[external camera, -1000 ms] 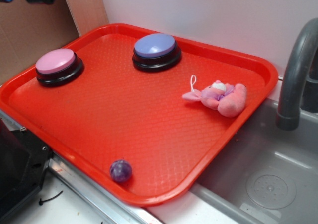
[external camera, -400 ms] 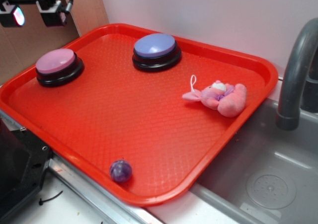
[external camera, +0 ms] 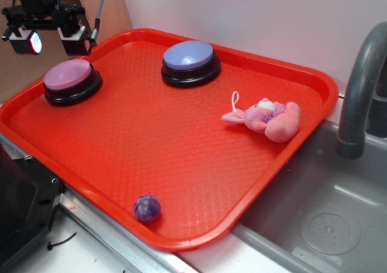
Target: Push the pink button.
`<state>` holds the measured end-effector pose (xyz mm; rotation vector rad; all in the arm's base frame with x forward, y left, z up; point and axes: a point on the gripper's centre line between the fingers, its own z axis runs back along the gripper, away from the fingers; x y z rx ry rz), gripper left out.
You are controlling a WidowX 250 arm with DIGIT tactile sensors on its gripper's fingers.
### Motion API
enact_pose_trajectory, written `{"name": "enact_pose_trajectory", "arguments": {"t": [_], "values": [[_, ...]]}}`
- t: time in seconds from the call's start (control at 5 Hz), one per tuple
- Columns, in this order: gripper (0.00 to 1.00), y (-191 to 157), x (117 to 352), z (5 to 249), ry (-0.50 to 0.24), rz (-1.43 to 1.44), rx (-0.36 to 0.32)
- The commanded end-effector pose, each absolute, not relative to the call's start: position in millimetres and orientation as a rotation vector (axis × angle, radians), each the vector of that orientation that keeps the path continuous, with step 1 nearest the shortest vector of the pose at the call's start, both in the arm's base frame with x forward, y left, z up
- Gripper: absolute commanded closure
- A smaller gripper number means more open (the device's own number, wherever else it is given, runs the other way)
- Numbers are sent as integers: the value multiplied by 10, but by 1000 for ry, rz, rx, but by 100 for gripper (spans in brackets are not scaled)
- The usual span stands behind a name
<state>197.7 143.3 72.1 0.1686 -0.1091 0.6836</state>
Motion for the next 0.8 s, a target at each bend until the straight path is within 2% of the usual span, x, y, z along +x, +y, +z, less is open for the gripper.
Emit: {"name": "enact_pose_trajectory", "arguments": {"t": [0.0, 0.6], "values": [[0, 1522, 1954, 651, -121, 675, 165], [0, 1476, 1915, 548, -64, 680, 143]]}}
